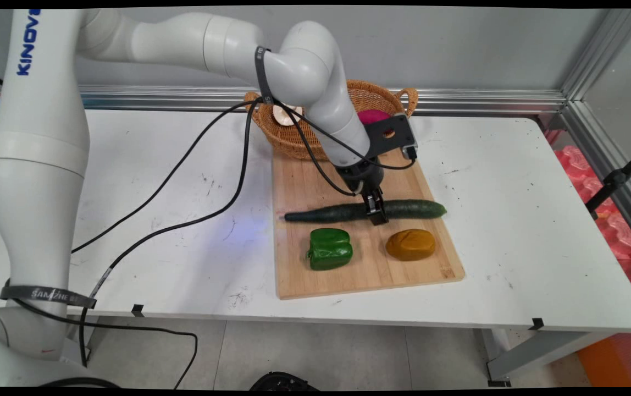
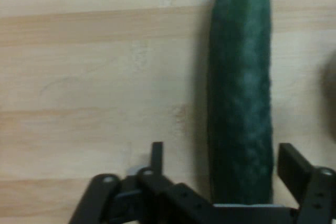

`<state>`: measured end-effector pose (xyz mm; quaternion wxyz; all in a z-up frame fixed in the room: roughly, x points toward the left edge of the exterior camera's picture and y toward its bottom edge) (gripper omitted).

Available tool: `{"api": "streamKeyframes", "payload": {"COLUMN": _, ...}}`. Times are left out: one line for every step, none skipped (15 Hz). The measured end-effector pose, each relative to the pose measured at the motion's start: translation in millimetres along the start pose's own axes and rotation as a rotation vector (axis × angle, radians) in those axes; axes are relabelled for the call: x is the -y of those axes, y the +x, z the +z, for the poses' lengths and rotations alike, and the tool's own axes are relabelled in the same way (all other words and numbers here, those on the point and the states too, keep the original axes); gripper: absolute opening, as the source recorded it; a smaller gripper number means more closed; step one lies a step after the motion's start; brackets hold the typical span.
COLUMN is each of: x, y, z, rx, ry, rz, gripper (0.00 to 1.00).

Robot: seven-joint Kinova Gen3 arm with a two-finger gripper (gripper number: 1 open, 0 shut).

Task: Place the picked object on the cutting board

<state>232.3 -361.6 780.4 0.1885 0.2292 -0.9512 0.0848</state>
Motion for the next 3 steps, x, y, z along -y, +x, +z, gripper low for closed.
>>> {"api": "streamKeyframes", "payload": {"x": -0.1, "y": -0.3, "z": 2.1, "rx": -0.001, "ry": -0.003, "rz": -0.002, "gripper": 1.00}}
{"api": "streamKeyframes", "payload": {"x": -0.1, "y": -0.5, "z": 3.2, "rx": -0.002, "ry": -0.005, "rz": -0.002, "gripper": 1.00}}
{"api": "streamKeyframes", "payload": {"x": -0.1, "y": -0.9, "z": 4.8, "rx": -0.002, "ry": -0.007, "rz": -0.003, "gripper": 1.00}}
